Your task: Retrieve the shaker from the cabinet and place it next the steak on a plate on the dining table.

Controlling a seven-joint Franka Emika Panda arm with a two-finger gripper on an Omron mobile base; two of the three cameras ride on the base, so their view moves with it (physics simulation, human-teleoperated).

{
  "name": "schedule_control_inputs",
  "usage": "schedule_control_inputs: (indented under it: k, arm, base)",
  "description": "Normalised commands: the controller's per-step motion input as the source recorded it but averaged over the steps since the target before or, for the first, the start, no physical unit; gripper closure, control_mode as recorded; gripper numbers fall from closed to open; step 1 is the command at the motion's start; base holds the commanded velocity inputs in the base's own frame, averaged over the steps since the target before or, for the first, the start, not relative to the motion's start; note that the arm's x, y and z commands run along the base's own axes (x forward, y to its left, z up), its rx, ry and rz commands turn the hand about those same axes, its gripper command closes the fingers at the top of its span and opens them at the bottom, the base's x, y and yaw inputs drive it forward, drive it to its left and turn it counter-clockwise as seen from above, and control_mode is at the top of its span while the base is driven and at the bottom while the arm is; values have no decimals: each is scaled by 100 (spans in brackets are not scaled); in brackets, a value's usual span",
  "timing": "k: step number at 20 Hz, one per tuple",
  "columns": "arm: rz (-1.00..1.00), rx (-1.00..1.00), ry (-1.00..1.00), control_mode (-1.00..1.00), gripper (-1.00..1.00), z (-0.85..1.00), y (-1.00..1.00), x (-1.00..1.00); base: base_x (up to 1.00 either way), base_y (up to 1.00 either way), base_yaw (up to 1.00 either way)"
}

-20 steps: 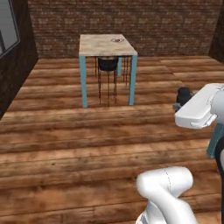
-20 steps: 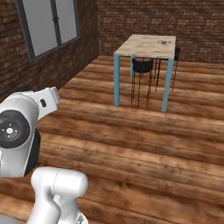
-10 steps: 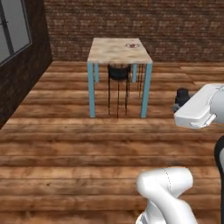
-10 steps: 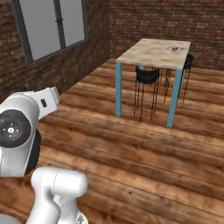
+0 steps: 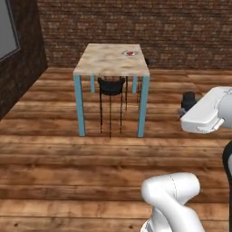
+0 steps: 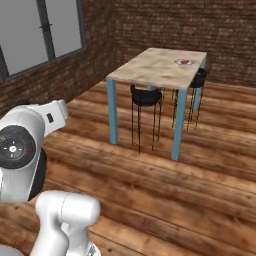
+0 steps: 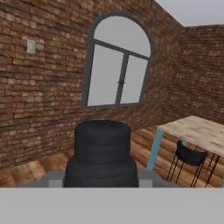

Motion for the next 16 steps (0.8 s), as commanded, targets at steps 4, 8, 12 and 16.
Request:
schedule_control_inputs:
  k: [4, 8, 12, 16]
  arm:
    - [0, 0, 0, 100, 100, 0, 0, 0]
    - [0, 0, 0, 100, 100, 0, 0, 0]
    - [0, 0, 0, 100, 100, 0, 0, 0]
    - [0, 0, 0, 100, 100, 0, 0, 0]
  base:
    - [94, -95, 0]
    - [92, -87, -12]
    - [78, -91, -25]
    - [89, -63, -38]
